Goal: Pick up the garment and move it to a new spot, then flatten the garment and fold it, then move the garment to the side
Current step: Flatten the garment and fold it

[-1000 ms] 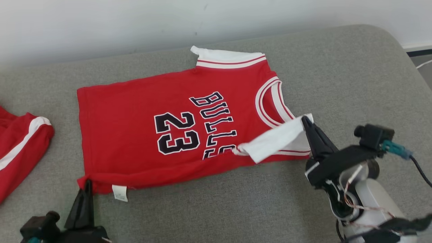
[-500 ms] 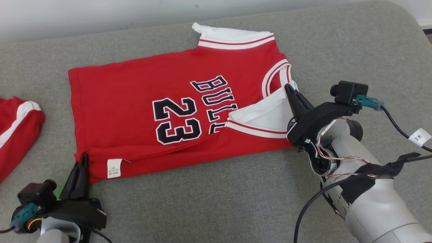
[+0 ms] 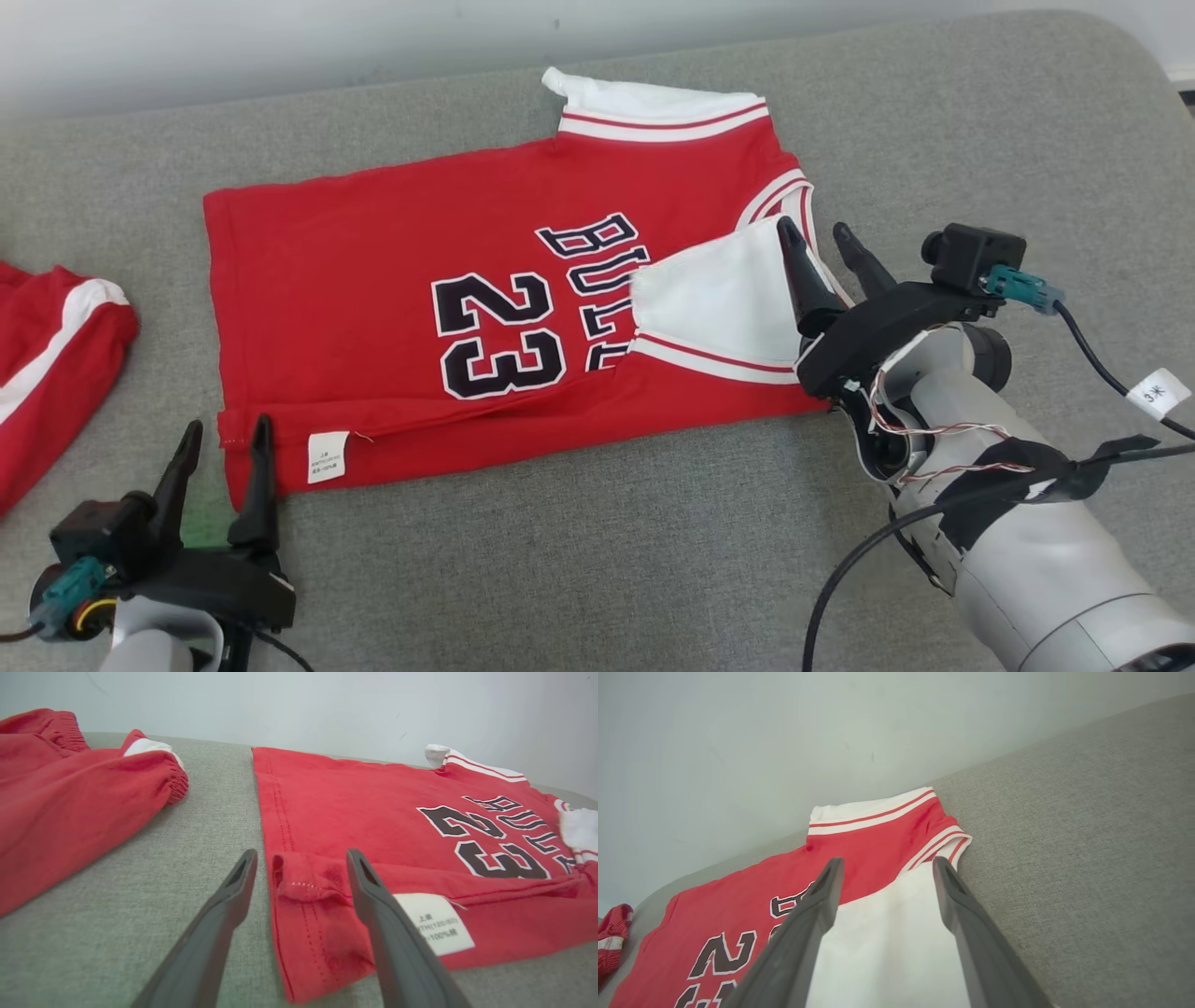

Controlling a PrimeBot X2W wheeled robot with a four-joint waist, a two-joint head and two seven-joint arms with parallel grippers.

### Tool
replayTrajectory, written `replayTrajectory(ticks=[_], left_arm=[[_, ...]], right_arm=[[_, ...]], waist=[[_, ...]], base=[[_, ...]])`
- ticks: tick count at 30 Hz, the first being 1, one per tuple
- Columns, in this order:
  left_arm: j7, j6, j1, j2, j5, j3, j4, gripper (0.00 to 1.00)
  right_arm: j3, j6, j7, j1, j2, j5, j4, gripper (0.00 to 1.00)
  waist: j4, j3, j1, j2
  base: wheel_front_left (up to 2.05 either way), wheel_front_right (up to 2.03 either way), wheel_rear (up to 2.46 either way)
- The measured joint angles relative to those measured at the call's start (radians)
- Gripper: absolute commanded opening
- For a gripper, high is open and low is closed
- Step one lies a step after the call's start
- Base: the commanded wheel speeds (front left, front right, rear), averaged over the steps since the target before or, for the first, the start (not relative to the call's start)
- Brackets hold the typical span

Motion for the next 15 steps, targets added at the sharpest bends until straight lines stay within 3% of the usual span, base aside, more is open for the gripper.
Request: replayTrajectory(ticks=[9,15], left_arm=[[0.0,0.0,0.098,-0.037,0.021,0.022,-0.076,1.0],[0.0,0.0,0.155,-0.055,0.025,0.046,-0.114,1.0]], right_arm=[[0.025,0.0,-0.028,0.074,-0.063,-0.005,-0.056,1.0],[-0.005,0.0,-0.03,0.153,-0.1,-0.085,-0.11,1.0]], waist=[[0.006,-0.044,-0.0001,-0.0001],[0.008,-0.066,-0.0002,-0.0001]], base=[[0.0,0.0,0.0],[0.0,0.0,0.0]])
